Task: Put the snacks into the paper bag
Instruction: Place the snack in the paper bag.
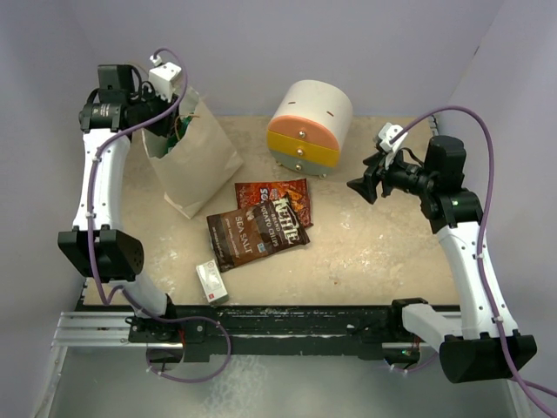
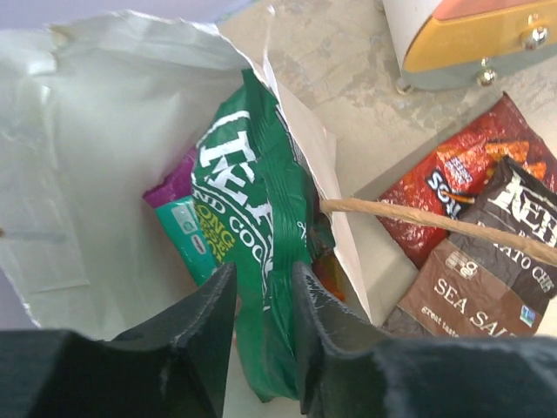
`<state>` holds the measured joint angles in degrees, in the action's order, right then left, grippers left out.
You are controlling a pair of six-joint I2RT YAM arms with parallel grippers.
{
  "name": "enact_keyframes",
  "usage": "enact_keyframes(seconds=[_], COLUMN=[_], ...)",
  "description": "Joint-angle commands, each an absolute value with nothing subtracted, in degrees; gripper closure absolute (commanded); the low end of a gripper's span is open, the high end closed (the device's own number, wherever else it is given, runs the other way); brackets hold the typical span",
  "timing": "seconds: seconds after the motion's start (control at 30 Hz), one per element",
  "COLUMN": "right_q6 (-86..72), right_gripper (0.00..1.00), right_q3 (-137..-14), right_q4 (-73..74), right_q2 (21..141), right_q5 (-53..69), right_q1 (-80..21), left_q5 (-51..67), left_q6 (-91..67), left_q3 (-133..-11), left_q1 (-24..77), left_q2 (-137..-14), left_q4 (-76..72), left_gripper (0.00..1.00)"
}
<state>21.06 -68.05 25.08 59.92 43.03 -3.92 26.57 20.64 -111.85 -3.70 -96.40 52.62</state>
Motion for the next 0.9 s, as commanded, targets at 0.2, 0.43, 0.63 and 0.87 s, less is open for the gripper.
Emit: enact_keyframes(seconds=[0.2,0.43,0.63,0.87], right_q6=[21.3,21.2,20.9,20.7], right_gripper=[0.28,0.27,0.27,0.27], right_q3=[-67.6,-67.3,-66.9,-66.9], right_q4=[22.5,22.5,22.1,21.8], right_q2=[58.8,58.4,58.3,58.5], right_q5=[44.0,44.1,44.3,44.9], right_q1=[-3.4,-3.2,-2.9,-2.7], left_q5=[29.6,39.4,46.9,51.0], left_q6=[23.7,21.9,19.3,18.9], left_q3=[-107.6,-105.6,-105.8,-106.7], left_q1=[-4.0,-4.0,-3.9,-3.4], left_q2=[-98.3,-99.7,-99.1,-98.3], left_q4=[59.1,62.7,63.8,66.1], left_gripper=[0.72,0.72,0.71,0.7])
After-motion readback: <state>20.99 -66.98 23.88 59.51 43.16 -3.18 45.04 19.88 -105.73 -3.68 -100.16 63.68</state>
